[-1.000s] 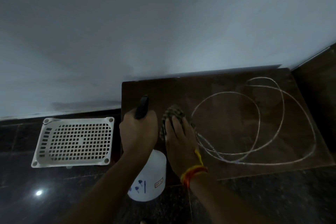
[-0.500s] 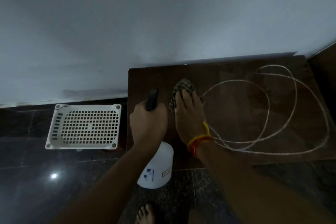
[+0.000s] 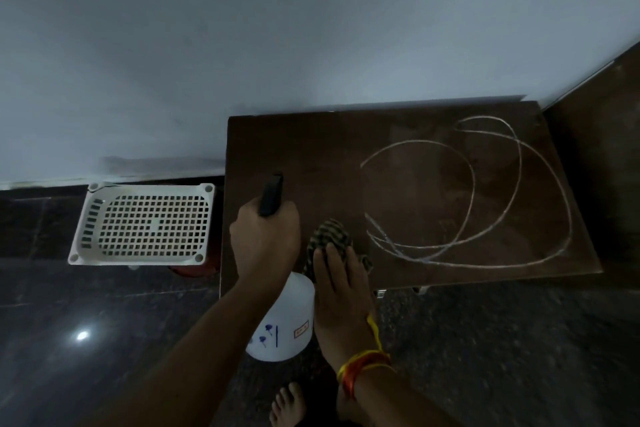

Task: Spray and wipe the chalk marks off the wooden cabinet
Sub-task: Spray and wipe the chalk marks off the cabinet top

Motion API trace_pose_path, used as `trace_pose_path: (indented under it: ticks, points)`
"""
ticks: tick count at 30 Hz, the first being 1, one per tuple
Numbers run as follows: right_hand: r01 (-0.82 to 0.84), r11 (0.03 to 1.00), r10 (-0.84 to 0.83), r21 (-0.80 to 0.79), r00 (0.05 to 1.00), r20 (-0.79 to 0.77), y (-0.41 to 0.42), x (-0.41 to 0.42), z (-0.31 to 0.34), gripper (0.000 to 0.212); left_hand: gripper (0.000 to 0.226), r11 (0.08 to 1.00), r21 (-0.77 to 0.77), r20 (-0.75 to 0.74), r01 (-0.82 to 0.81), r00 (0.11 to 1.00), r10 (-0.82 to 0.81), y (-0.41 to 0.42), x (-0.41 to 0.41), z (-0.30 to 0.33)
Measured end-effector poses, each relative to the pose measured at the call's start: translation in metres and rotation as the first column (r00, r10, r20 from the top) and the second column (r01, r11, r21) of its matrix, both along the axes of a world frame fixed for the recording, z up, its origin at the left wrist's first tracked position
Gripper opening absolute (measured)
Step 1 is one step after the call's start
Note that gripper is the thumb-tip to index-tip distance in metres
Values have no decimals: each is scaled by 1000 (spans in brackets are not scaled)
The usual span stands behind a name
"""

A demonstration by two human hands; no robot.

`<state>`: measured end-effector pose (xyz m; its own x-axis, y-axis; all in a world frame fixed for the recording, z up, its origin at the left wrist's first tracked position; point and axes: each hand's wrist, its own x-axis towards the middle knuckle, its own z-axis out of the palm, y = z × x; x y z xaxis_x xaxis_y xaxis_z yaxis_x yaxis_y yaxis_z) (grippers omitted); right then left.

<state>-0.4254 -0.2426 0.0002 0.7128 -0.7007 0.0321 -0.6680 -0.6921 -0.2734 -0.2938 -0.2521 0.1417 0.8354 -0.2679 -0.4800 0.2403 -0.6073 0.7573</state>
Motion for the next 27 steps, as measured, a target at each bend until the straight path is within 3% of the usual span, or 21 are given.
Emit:
trace_pose_path:
  ticks: [3,8,12,15,20,24,27]
  points:
    - [27,1000,-27,0,999,-37,5,2,4,85,17,1000,14,8,7,1000,-7,2,-4,-1]
    - [-91,995,91,39,996,-15,7,8,-4,60,19,998,13,54,60,997,-60,1,-10,2]
    - [-125,992,126,-30,990,55,-6,-19,-9,71,18,996,20,48,82,995,-83,1,-17,7]
    - [-105,993,108,-57,992,62,-10,-44,1,66,17,996,16,26,90,996,-90,1,-19,11]
    - [-128,992,128,-1,992,-7,-26,-30,6,69,18,994,15,28,108,994,-108,4,-23,10]
    - [-87,995,86,44,996,30,-43,-2,11,53,18,995,33,39,96,994,-97,10,-24,5]
    - [-63,997,63,36,998,12,-32,-10,9,62,18,995,54,50,79,995,-82,16,-22,6]
